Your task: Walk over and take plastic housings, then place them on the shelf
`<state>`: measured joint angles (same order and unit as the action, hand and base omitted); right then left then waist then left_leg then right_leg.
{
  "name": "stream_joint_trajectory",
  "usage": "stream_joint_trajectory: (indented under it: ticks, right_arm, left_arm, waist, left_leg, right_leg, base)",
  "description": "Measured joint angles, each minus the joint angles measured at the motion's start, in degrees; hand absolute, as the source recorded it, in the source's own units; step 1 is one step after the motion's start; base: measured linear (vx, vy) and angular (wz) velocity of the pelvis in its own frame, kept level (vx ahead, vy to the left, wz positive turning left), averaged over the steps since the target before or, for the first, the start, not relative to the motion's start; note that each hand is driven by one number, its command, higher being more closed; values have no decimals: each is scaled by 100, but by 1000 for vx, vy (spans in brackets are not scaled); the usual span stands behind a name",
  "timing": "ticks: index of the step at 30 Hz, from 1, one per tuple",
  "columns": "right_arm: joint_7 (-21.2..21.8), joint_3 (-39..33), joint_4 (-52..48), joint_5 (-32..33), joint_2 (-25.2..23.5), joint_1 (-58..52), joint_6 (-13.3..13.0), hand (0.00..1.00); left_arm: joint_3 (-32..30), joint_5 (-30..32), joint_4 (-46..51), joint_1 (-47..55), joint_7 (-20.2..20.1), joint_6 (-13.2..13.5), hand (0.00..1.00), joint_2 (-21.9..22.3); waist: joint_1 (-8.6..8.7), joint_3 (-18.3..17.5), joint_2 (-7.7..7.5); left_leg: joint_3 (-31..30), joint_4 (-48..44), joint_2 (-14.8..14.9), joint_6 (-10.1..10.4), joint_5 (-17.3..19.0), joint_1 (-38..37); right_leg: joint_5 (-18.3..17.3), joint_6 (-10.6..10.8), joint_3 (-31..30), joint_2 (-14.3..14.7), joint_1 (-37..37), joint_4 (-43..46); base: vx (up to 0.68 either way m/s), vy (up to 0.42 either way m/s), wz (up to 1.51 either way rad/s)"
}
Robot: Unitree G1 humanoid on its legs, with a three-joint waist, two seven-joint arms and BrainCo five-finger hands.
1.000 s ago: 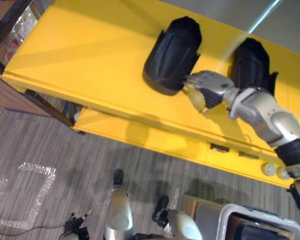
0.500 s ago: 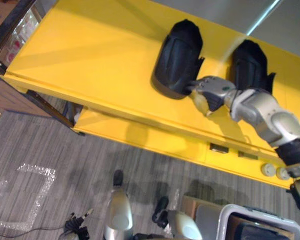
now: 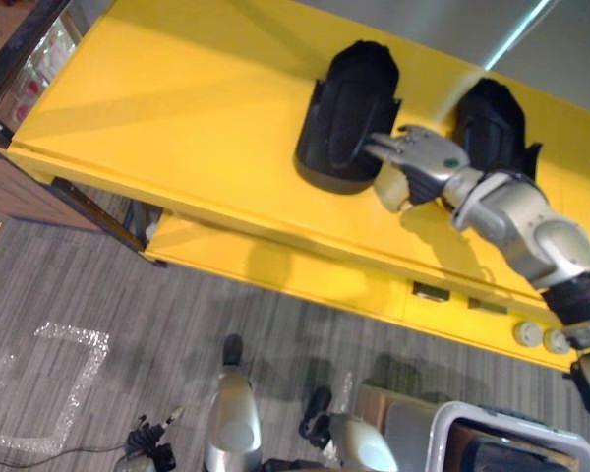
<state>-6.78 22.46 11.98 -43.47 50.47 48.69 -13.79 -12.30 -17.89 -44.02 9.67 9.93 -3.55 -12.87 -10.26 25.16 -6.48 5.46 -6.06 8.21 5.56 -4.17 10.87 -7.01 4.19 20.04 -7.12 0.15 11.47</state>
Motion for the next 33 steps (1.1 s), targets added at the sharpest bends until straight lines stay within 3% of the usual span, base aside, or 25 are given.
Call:
stream_joint_trajectory:
  ticks: [4,7,12,17,22,24,29,33]
  right_arm:
    - [-914,-662,-78,256,-126,-8,-115,0]
    - [-1302,-1024,-575,511,-148,-140,-214,0]
    - [-1458,-1436,-966,934,-149,-179,-324,0]
    - [-1394,-2145,-1208,1542,-113,-503,-366,0]
    - [-1392,-3206,-1516,2033,-53,-1396,-320,0]
    - [-1435,-3779,-1622,2225,-53,-2038,-302,0]
    - [-1617,-4859,-1589,2236,-93,-3341,35,0]
    - [-1973,-5755,-1347,2391,-644,-4246,137,0]
  left_arm:
    - [3,12,-44,15,16,129,0,81]
    - [8,34,-229,166,56,219,0,226]
    - [12,25,-483,274,134,220,0,271]
    - [10,-28,-743,271,309,222,0,355]
    - [-2,-162,-1133,200,371,220,0,504]
    - [-17,-235,-1304,200,430,217,0,601]
    - [-41,-237,-1545,257,494,217,0,757]
    - [-42,-242,-1567,334,492,213,0,729]
  waist:
    - [36,-77,-16]
    - [191,-581,-58]
    - [406,-1130,-114]
    - [813,-1571,-132]
    - [1021,-1852,0]
    - [1198,-1991,137]
    - [1460,-2249,404]
    - [1605,-2295,340]
  left_leg:
    - [54,330,-70,-34,-95,-281]
    - [152,681,-130,-15,-201,-437]
    - [434,1045,-181,-12,-220,-890]
    - [711,1076,-162,-8,-205,-1125]
    - [1031,1123,-38,45,-137,-1305]
    - [1114,1127,33,56,-135,-1371]
    - [1303,1133,119,156,-204,-1434]
    - [1425,1131,162,180,-205,-1486]
  right_leg:
    - [3,6,3,-38,152,-98]
    - [61,97,-24,-80,208,-329]
    - [122,185,-224,-101,412,-523]
    - [266,229,-443,-101,555,-676]
    - [393,179,-816,14,577,-877]
    - [405,156,-927,80,579,-905]
    - [348,143,-1090,183,498,-988]
    - [355,156,-1206,224,491,-1013]
  base:
    - [9,0,1]
    - [89,5,-5]
    - [100,-1,-23]
    - [39,5,-25]
    - [-67,-13,-41]
    - [-92,-33,-26]
    - [-75,-22,-23]
    - [-26,-14,-15]
